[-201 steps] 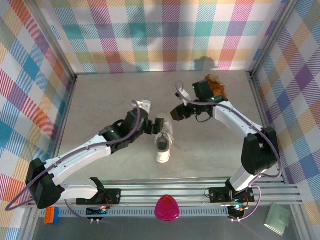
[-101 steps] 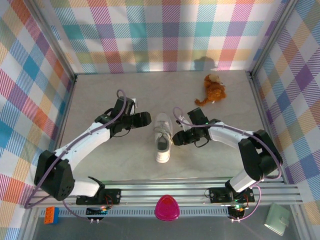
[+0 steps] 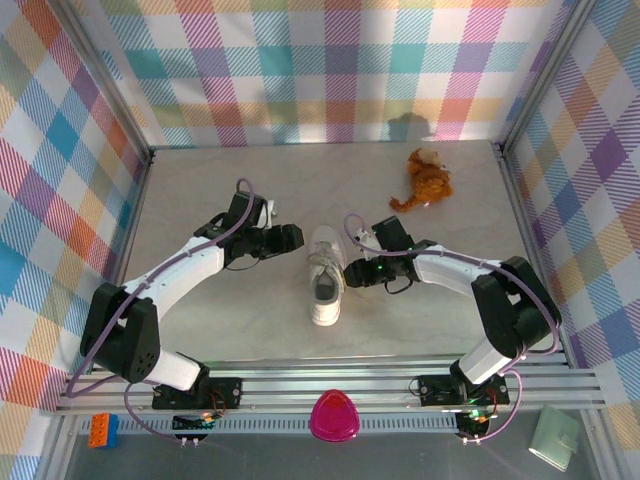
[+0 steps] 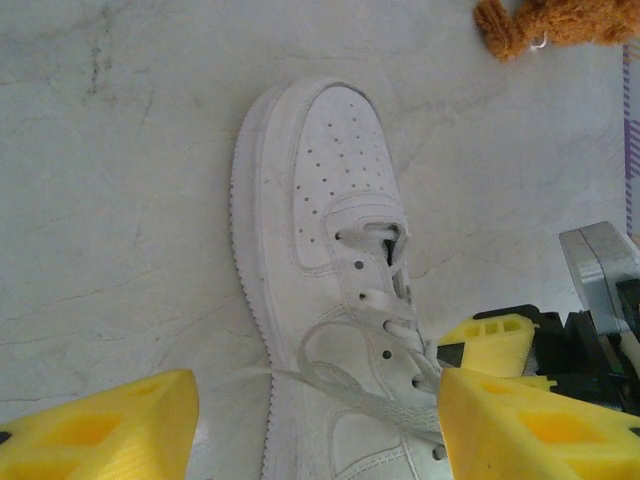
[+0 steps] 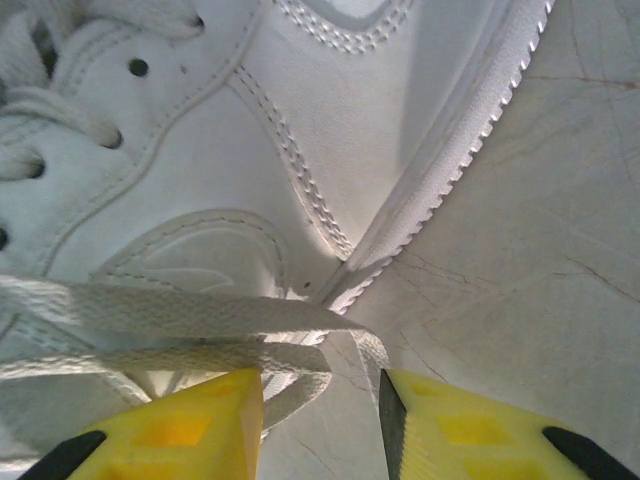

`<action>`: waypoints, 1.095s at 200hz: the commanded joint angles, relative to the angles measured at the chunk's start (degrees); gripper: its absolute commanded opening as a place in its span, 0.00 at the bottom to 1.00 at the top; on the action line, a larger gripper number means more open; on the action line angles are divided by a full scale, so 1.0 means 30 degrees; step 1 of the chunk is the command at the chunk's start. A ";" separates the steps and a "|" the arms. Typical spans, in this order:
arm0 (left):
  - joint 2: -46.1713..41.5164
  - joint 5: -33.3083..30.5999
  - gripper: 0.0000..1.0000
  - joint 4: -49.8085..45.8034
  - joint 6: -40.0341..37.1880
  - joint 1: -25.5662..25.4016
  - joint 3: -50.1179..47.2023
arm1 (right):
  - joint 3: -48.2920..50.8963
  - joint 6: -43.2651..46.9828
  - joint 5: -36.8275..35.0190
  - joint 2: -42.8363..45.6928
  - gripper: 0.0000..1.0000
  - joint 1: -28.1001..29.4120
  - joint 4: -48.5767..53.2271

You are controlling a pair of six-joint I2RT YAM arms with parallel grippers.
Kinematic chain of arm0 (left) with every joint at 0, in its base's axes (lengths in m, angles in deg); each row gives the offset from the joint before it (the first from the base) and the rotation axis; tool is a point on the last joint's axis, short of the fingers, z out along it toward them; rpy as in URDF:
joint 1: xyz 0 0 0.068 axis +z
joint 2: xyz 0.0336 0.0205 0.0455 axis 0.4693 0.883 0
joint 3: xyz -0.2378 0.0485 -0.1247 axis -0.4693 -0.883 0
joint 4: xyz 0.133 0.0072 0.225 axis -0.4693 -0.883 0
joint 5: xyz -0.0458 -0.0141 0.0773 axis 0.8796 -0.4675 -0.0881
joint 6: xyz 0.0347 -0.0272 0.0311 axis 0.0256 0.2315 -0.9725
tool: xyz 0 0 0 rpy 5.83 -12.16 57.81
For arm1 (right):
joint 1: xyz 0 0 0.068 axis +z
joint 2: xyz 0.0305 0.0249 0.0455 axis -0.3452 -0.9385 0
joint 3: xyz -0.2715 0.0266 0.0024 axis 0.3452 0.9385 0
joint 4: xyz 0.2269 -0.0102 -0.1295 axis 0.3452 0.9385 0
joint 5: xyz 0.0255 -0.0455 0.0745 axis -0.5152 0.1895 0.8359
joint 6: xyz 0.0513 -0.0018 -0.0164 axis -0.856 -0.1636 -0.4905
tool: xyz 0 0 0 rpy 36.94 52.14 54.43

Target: Tie the shoes

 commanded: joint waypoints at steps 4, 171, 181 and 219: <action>-0.0201 0.0697 0.64 0.0517 0.0186 0.0495 -0.0470 | 0.0614 -0.0719 0.0405 -0.0093 0.37 -0.0013 -0.0917; -0.0281 0.0962 0.60 0.1279 -0.0077 0.0877 -0.0797 | 0.1834 -1.3469 -0.1040 0.1024 0.31 0.0799 -0.1658; -0.0311 0.0999 0.60 0.1304 -0.0119 0.0877 -0.0839 | 0.1851 -1.3854 -0.0865 0.0773 0.31 0.0864 -0.2027; -0.0469 0.0966 0.60 0.1289 -0.0165 0.0907 -0.1116 | 0.1755 -1.4805 -0.0582 0.0134 0.33 0.1243 -0.2852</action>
